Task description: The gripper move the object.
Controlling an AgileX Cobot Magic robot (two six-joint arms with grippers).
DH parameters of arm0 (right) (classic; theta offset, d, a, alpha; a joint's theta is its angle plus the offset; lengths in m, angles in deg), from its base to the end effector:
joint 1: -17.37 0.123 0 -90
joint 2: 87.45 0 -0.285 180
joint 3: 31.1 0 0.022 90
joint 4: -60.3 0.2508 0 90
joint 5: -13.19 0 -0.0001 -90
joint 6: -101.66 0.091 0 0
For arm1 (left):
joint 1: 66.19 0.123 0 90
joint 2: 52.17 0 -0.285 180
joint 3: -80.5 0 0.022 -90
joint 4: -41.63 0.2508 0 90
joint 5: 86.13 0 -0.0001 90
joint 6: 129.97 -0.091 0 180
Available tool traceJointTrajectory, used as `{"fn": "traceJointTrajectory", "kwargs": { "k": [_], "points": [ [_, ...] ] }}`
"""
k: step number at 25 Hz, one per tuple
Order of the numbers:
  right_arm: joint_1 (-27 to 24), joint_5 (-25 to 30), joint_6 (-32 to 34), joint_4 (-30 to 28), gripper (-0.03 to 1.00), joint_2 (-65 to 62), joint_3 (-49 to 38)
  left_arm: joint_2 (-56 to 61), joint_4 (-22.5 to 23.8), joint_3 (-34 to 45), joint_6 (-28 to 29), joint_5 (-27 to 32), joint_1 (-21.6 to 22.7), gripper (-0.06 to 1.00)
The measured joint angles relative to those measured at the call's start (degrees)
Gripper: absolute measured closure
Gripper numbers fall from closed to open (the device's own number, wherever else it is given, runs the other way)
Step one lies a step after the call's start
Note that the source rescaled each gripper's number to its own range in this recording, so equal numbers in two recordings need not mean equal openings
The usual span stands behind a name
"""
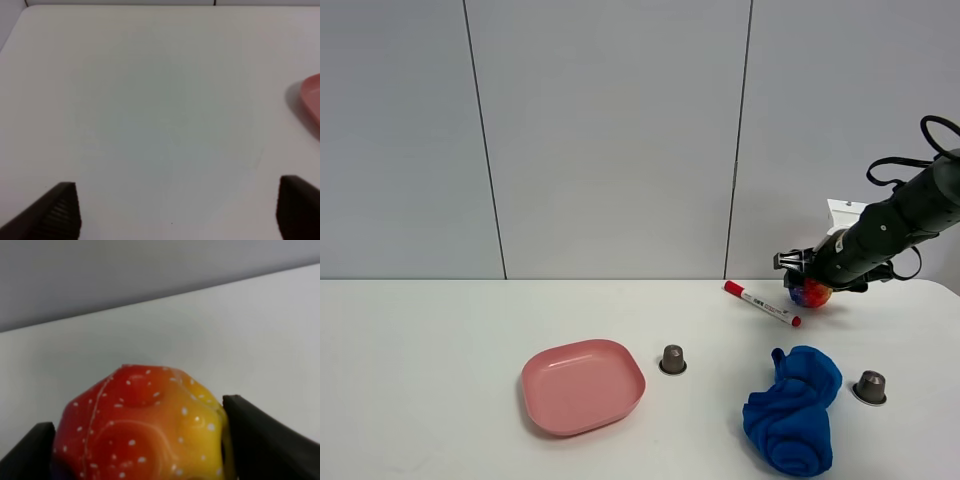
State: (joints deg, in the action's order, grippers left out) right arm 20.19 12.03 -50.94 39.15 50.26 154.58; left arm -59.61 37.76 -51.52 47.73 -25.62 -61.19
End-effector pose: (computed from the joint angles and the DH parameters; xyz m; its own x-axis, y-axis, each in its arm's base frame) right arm 0.4799 0.0243 0.1035 -0.6566 0.0767 -0.7503 0.0169 0.9961 0.0870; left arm -0.0064 -0.0059 0.2806 -0.4350 -0.0312 -0.8999 -0.0314 0.9993 -0.0195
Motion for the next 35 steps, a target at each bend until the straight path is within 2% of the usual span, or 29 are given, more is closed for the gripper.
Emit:
{"fn": "traceJointTrajectory", "kwargs": {
  "k": [6,7,8,12,14,22,25,29,35],
  "points": [
    [0.0,0.61,0.0,0.46,0.91,0.0,0.02,0.0,0.0,0.0,0.0,0.0,0.0,-0.06],
    [0.0,0.75,0.0,0.67,0.87,0.0,0.14,0.0,0.0,0.0,0.0,0.0,0.0,-0.06],
    [0.0,1.16,0.0,0.93,0.8,0.0,0.18,0.0,0.0,0.0,0.0,0.0,0.0,-0.06],
    [0.0,3.08,-0.02,1.46,0.38,0.37,0.18,0.0,0.0,0.0,0.0,0.0,0.0,-0.06],
    [0.0,3.76,-0.13,1.46,0.29,0.31,0.18,0.0,0.0,0.0,0.0,0.0,0.0,-0.06],
    [0.0,8.53,-2.24,1.46,0.24,-6.73,0.18,0.0,0.0,0.0,0.0,0.0,0.0,-0.06],
    [0.77,13.29,-4.6,1.46,0.24,-12.22,0.18,0.0,0.0,0.0,0.0,0.0,0.0,-0.06],
    [3.08,21.4,-10.96,2.02,0.24,-20.8,0.18,0.0,0.0,0.0,0.0,0.0,0.0,-0.06],
    [6.51,29.51,-18.47,8.69,0.24,-33.96,0.18,0.0,0.0,0.0,0.0,0.0,0.0,-0.06]
  ]
}}
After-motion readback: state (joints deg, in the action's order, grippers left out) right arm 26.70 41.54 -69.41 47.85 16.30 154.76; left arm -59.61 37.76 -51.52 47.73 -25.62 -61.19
